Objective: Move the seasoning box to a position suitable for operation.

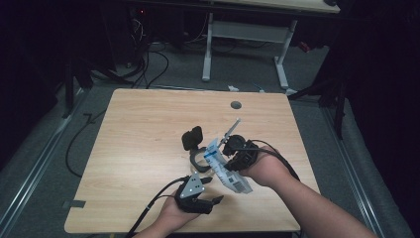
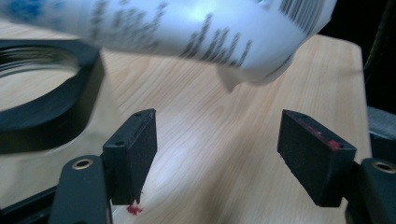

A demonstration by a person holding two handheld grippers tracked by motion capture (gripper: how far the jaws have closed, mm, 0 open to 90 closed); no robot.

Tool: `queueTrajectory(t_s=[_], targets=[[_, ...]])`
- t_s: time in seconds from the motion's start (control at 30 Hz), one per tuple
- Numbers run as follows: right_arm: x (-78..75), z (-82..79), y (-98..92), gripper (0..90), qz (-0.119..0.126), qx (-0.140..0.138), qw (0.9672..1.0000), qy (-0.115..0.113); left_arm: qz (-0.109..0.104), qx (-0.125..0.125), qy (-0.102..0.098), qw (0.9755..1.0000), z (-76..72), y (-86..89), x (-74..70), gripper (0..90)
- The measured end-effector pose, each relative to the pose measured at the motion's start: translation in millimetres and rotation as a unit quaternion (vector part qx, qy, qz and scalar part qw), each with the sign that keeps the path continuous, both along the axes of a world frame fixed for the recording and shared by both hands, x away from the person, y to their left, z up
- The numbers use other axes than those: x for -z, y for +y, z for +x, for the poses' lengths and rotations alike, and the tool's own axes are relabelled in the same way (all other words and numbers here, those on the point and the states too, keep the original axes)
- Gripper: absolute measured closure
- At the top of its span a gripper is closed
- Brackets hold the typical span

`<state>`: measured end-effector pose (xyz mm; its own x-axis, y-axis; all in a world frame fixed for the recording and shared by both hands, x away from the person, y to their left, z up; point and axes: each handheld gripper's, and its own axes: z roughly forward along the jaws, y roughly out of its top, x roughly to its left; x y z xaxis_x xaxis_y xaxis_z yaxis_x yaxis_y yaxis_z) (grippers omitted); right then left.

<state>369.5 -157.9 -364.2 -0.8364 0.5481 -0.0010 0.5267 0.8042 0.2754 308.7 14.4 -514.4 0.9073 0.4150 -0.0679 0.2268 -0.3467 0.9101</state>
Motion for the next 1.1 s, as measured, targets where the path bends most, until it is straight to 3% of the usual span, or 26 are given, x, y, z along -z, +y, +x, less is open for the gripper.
queueTrajectory(t_s=[0.2,0.3,0.43,0.57,0.7,0.8,0.97,1.1], targets=[[0.9,-0.2,0.4,89.6,-0.004,0.0,1.0,0.002,0.002,0.004,0.015,0.9999,3.3,-19.1,2.7,24.8],[0.1,-0.3,0.8,89.7,-0.002,0.001,1.0,0.002,0.0,0.003,0.008,1.0,3.3,-27.2,3.4,23.3],[0.1,0.8,1.9,89.6,-0.003,0.0,1.0,0.001,-0.022,-0.001,0.011,0.9997,4.9,-33.6,5.8,23.8],[2.4,2.0,2.4,89.6,0.003,0.002,1.0,0.005,-0.013,-0.001,0.016,0.9998,5.8,-38.9,8.6,24.4],[4.4,2.1,4.3,89.6,0.005,-0.001,1.0,0.007,0.003,0.002,0.001,1.0,3.5,-44.1,6.4,26.5],[4.2,1.8,5.6,89.6,0.004,0.001,1.0,0.007,-0.003,-0.002,-0.001,1.0,3.1,-44.1,3.6,29.6],[1.7,2.4,4.3,89.6,0.011,0.005,0.9999,0.008,0.002,-0.008,-0.028,0.9996,-2.8,-43.7,3.1,39.4],[1.1,2.0,4.1,89.6,0.01,0.004,0.9999,0.008,0.0,-0.012,-0.034,0.9993,-3.6,-43.1,3.5,43.0]])
